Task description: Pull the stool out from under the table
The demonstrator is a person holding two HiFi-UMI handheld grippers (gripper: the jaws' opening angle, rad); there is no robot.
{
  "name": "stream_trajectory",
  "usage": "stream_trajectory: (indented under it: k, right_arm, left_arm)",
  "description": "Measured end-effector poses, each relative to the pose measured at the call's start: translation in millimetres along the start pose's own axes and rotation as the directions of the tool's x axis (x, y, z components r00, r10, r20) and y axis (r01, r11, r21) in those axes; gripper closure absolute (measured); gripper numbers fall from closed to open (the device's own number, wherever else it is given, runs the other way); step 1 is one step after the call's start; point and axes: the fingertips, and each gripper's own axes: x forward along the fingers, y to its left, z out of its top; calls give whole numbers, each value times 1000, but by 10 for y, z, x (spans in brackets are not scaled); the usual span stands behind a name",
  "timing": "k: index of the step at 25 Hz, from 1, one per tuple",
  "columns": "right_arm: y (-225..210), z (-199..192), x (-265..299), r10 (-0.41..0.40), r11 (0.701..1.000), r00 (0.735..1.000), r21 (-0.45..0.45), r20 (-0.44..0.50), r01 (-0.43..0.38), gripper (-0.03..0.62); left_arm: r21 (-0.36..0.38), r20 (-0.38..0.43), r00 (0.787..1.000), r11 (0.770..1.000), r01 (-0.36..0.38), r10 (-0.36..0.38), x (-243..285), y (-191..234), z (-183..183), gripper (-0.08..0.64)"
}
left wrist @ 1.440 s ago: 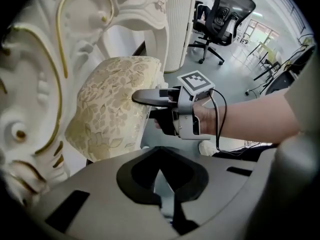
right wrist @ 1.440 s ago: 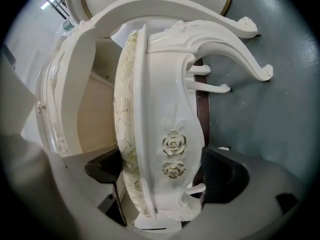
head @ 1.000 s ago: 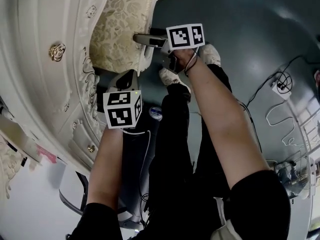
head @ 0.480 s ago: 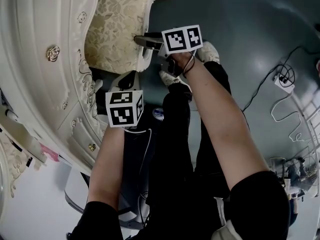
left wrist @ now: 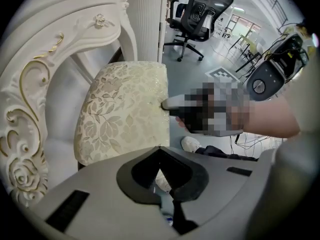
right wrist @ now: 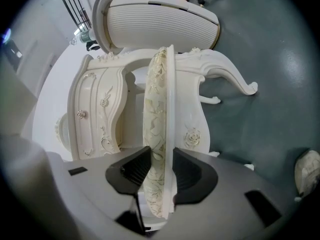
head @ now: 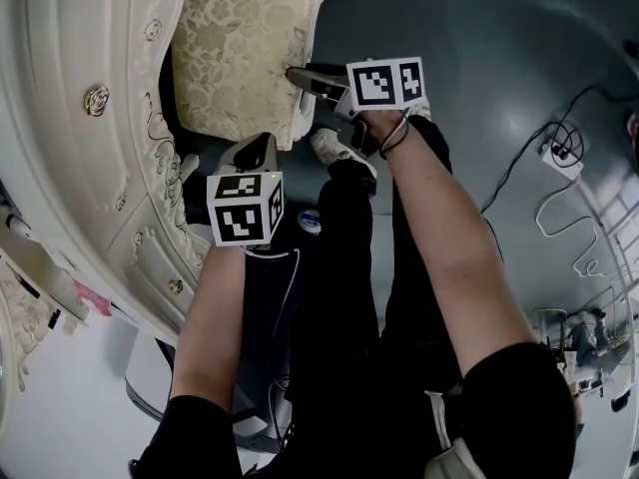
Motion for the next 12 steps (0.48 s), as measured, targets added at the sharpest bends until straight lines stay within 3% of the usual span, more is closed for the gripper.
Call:
stream_trajectory:
  k: [12]
  right_arm:
    - [-271,125,-1374,-122,992,991,-11,64,123,440]
  left_arm:
    - [48,40,998,997,54,-56,106,-365,428,563]
